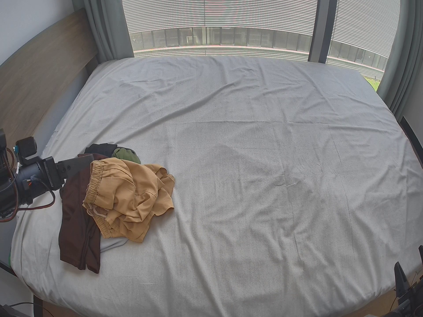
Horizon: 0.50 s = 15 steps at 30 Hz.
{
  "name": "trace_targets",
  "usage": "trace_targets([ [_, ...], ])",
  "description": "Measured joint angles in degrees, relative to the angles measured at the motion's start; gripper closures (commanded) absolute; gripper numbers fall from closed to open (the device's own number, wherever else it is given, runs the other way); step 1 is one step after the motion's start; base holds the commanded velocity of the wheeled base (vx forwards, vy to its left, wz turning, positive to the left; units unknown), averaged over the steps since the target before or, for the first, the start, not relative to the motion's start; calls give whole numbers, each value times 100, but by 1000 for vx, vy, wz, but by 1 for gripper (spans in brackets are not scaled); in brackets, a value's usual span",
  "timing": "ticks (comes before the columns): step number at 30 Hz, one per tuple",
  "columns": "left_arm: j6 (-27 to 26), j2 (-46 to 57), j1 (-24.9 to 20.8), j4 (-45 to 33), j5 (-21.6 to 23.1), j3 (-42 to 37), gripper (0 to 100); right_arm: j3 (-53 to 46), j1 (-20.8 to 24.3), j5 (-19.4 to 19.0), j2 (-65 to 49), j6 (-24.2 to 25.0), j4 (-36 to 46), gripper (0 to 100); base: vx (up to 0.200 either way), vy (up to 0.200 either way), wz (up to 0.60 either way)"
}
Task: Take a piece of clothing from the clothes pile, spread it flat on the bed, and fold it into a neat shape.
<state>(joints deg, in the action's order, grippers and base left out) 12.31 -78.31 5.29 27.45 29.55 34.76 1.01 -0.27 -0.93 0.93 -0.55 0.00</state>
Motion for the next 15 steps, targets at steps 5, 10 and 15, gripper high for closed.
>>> trace_targets([
  [5, 16, -492, 187, 545, 50, 33, 0, 0, 0, -2, 0, 1, 0, 0, 0, 0, 0],
  [10, 165, -1017, 325, 1059, 69, 39, 0, 0, 0, -2, 0, 4, 0, 0, 0, 0, 0],
  [15, 330, -1491, 400, 1392, 94, 52, 0, 0, 5, -2, 0, 4, 0, 0, 0, 0, 0],
])
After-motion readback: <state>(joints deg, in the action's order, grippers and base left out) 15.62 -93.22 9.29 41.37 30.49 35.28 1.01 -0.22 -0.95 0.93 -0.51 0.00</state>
